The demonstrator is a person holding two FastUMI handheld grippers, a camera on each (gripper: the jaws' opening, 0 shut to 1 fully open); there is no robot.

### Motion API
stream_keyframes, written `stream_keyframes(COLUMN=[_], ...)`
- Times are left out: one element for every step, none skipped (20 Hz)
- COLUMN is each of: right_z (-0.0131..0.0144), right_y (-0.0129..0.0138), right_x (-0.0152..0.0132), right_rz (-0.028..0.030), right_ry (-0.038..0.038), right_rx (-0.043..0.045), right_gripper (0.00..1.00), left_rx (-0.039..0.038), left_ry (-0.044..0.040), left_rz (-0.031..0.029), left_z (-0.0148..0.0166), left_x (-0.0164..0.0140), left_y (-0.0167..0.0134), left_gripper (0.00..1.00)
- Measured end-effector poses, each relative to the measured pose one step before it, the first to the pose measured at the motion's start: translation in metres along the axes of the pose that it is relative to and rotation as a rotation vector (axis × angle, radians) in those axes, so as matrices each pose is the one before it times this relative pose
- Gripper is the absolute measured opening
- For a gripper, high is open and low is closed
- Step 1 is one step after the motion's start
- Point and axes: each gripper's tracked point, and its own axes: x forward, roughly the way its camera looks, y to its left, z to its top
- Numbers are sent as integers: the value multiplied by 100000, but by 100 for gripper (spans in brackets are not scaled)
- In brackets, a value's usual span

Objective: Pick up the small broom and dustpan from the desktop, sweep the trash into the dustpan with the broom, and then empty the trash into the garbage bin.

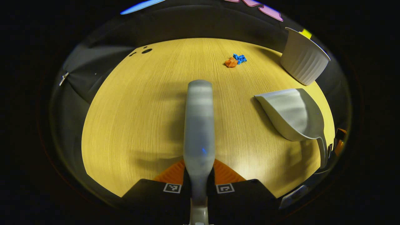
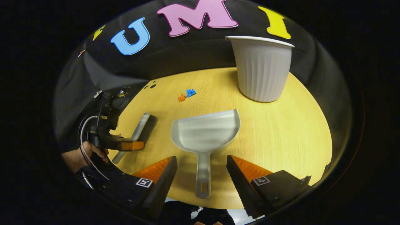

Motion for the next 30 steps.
stream_keyframes(right_z=[-290,-286,-282,-305,-279,-181,-692,-635,-529,-473,-387,-158,715,496,-81,465,139,188,-31,-37,116,108,-89,-33,-24,23,18,10,19,-223], right_y=[-107,-231,-224,-96,-42,-50,-289,-389,-204,-76,-50,9,-37,290,-8,-168,-128,-243,-27,-106,-27,190,28,-25,-152,-325,-183,-130,-190,-154], right_x=[440,484,509,657,724,960,875,975,807,753,635,610,-68,871,66,235,137,156,21,30,-44,-87,49,-102,29,-136,-108,-174,-251,-299], right_rz=[-775,-1160,-1115,-546,-428,-354,-1566,-2082,-1505,-711,-393,-607,-1423,626,-507,-1363,-1186,-1237,-251,-161,549,1908,1842,1772,944,107,479,616,581,536], right_ry=[1829,1851,1843,1898,1587,1370,2580,2878,2474,2506,1969,1478,-1958,-1025,1102,-962,435,-417,24,-34,-136,545,552,361,253,-191,-648,-386,36,451], right_rx=[-896,-1031,-773,-66,591,338,-515,-391,69,521,551,227,-793,-1077,-1529,-1322,-1313,-1448,-1338,-768,-274,-550,-1165,-1133,-1324,-1684,-1287,-982,-688,-762], right_gripper=[99,99,99,99,99,99,99,99,99,99,99,99,99,100,98,99,95,92,85,80,57,48,41,40,39,39,39,38,38,38], left_rx=[-472,-658,-1101,-1660,-2021,-1827,-1231,-1124,-1939,-2854,-2793,-1636,-274,285,-337,-1066,-1402,-1152,-747,-290,74,534,999,1422,1869,1928,1836,2097,2539,3516], left_ry=[-2489,-2215,-1509,-1447,-1721,-1600,-1615,-1578,-1190,-731,-728,-631,48,389,1092,1140,845,713,393,499,652,960,948,816,851,650,782,1205,820,318], left_rz=[554,240,-333,-398,-260,-354,134,504,374,-270,-305,434,1257,1024,783,491,339,370,415,267,17,-178,-476,-590,-410,-287,-1107,-1286,-696,-645], left_z=[397,348,388,399,565,436,544,412,441,259,334,214,11,-213,-202,-202,-133,-225,-27,-137,-38,-106,90,108,319,463,482,538,694,1053], left_x=[-487,-647,-723,-712,-781,-771,-797,-701,-650,-479,-590,-317,-10,65,38,48,196,216,237,231,297,547,422,658,646,721,777,775,849,890], left_y=[252,239,147,187,185,253,238,474,392,223,296,446,605,657,439,373,317,222,58,77,-188,-269,-391,-414,-406,-393,-583,-672,-446,-376], left_gripper=[26,26,26,26,26,25,26,26,25,25,26,26,25,29,26,29,29,26,26,26,26,26,26,29,29,26,26,26,26,22])
